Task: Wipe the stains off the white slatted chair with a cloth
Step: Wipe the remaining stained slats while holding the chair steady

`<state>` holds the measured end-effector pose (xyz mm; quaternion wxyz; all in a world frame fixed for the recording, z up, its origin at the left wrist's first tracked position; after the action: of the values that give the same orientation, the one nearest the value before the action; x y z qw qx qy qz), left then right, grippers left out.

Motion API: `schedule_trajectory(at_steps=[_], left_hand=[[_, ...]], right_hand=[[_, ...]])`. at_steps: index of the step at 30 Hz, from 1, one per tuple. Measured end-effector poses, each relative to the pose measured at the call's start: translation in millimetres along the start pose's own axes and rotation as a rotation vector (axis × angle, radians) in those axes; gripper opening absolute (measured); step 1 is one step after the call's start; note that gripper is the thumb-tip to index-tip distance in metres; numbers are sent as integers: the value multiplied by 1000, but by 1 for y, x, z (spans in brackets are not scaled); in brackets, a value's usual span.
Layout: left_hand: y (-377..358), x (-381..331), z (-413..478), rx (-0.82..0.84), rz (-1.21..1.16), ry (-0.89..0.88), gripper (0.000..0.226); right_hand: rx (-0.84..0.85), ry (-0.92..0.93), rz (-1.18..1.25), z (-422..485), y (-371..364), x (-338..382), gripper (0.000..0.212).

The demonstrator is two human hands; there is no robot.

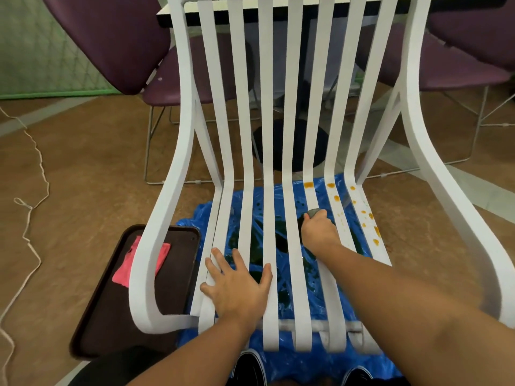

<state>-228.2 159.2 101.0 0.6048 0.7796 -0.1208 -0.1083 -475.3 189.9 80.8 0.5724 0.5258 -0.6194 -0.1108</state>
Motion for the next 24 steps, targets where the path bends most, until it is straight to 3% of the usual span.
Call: schedule_trajectory(at_steps=[15, 20, 24], left_hand=[[-3, 3, 3, -5, -5, -20, 92], [-3, -1, 4, 16, 19, -116, 78], [-1, -3, 6, 53, 35, -182, 79]], right_hand=[[-29, 51, 13, -21, -5, -14, 39], [-73, 110, -23, -46, -7, -33, 38], [-67, 107, -48, -46, -5, -31, 38]])
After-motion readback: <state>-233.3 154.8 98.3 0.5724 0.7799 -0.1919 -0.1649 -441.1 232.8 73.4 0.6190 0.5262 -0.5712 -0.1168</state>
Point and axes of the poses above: each hand's wrist, its own z-axis towards the middle knuckle, its own y-axis out of the back of the hand, x = y × z, the point moved 5 cm from there along z, towards the middle knuckle, and after that the axes turned 5 degrees about z, right-handed, at the moved point
